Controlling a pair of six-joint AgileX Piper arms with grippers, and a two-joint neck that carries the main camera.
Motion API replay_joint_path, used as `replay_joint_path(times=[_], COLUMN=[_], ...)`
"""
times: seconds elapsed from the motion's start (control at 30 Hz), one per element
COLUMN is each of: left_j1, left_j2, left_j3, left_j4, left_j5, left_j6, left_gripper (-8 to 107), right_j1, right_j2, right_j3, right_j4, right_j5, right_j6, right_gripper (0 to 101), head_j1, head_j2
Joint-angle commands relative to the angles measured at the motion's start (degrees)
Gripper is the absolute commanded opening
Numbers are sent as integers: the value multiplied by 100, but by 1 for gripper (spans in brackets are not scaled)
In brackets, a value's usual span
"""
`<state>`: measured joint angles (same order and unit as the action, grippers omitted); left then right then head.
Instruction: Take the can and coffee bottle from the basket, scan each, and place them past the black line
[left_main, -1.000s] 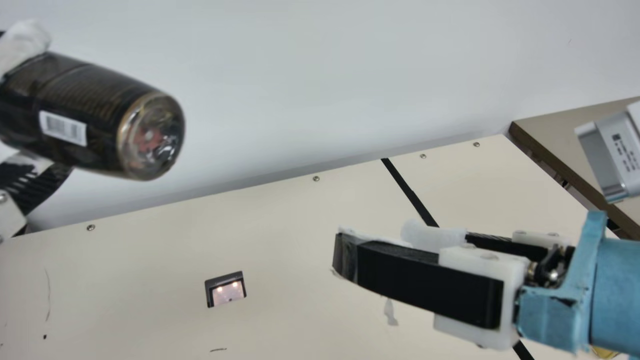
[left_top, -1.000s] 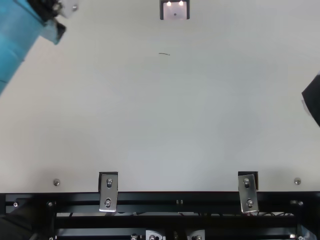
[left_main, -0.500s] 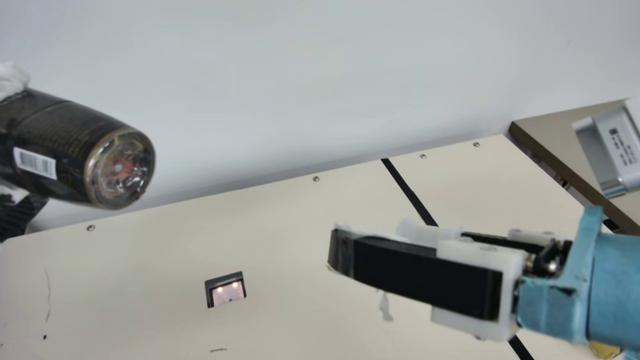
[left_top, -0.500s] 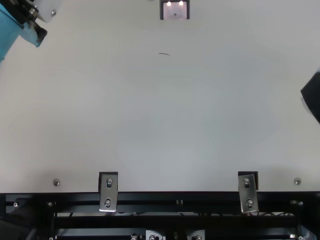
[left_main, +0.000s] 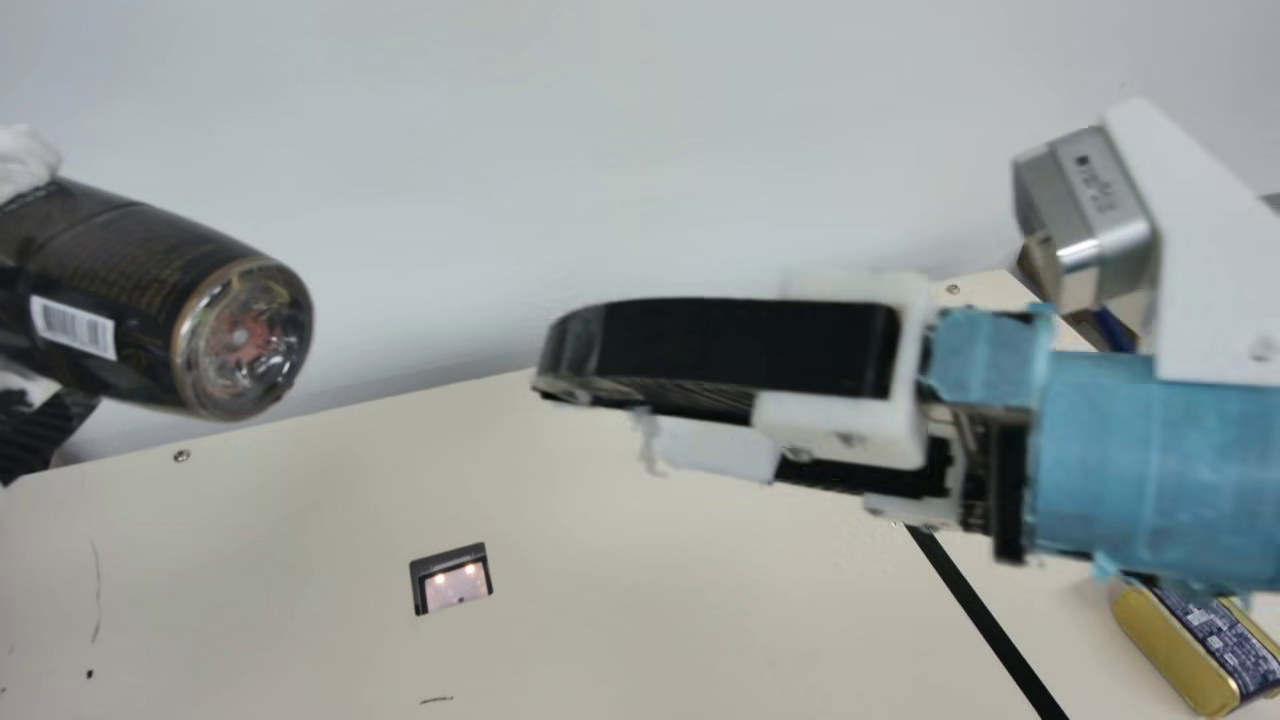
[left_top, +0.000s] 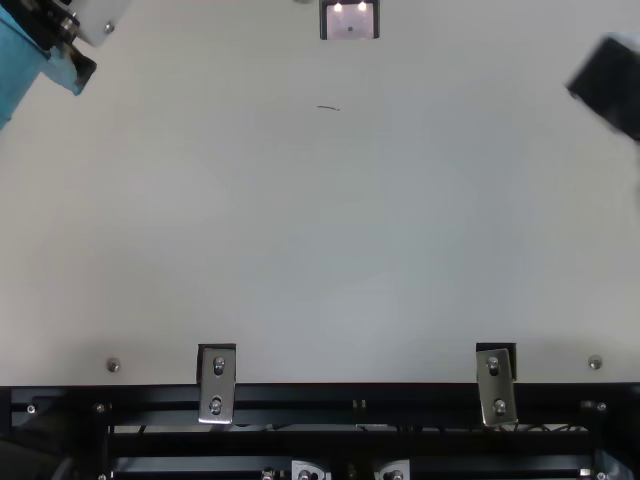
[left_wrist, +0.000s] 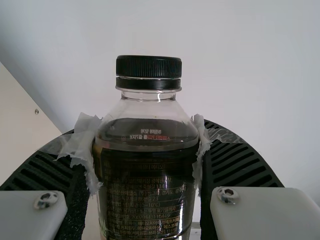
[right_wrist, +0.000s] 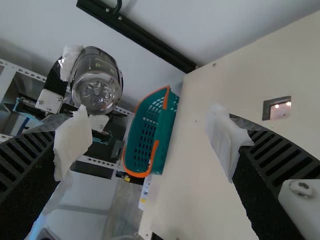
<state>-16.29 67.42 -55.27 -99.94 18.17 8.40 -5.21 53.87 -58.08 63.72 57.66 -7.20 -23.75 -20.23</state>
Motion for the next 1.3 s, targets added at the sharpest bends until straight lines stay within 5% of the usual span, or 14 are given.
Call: replay_joint_path(times=[0.0, 0.23, 0.27, 0.4, 0.7, 1.27], left_j1=[0, 0, 0, 0, 0, 0], left_j2=[0, 0, 0, 0, 0, 0], left_j3=[0, 0, 0, 0, 0, 0], left_j4=[0, 0, 0, 0, 0, 0], left_j5=[0, 0, 0, 0, 0, 0], left_j6=[0, 0, 0, 0, 0, 0], left_gripper=[10, 10, 10, 10, 10, 10], right_j1=[553, 1747, 1299, 1734, 1757, 2682], right_j2=[113, 557, 488, 565, 598, 1016], right_j3=[19, -7, 17, 0, -6, 9], right_j4=[-7, 67, 179, 192, 434, 2014], right_j5=[-402, -1488, -1099, -1491, -1616, -3072], right_j6=[207, 640, 605, 660, 717, 1200], right_gripper=[101, 101, 101, 101, 101, 101], head_j1=[-107, -107, -107, -107, -107, -107], head_j2=[-35, -35, -35, -35, -35, -35])
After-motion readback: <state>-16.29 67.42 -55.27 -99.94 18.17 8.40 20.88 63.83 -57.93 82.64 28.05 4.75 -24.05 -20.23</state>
